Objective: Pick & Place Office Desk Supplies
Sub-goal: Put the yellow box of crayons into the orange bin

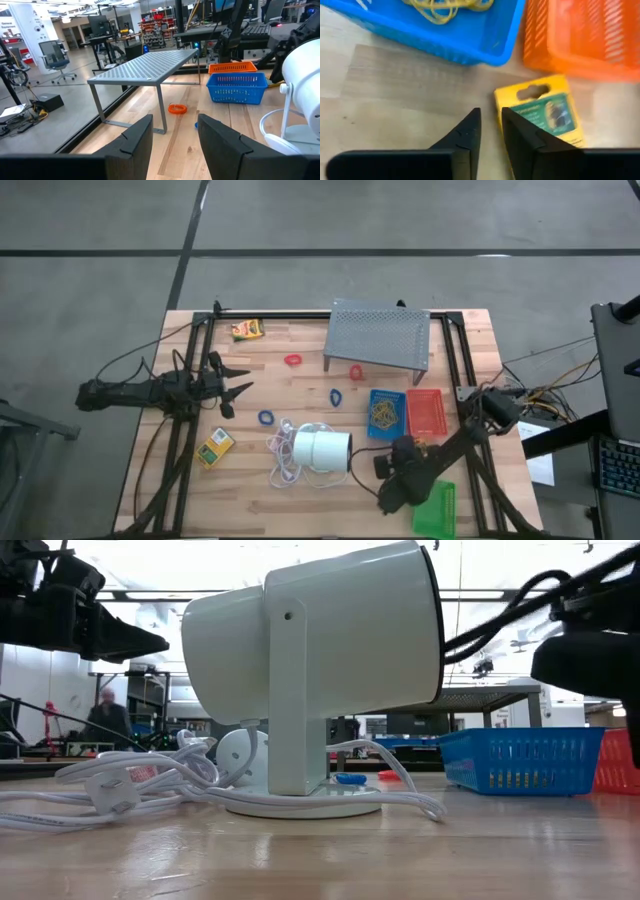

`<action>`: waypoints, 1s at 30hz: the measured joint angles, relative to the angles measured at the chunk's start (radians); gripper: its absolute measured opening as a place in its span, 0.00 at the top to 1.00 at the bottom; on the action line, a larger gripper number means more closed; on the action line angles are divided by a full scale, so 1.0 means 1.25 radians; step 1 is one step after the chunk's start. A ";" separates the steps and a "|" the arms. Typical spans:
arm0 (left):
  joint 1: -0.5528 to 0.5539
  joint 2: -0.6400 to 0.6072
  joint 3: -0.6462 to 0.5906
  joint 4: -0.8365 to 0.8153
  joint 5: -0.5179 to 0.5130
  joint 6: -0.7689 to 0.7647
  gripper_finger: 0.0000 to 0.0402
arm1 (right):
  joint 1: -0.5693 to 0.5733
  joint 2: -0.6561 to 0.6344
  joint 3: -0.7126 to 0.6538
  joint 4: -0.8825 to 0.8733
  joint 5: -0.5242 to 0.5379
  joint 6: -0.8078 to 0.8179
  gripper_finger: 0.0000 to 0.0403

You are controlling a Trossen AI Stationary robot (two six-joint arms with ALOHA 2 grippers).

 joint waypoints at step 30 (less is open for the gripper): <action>0.000 0.000 0.000 0.000 0.000 0.000 0.60 | -0.005 0.080 0.005 -0.043 -0.024 -0.062 0.69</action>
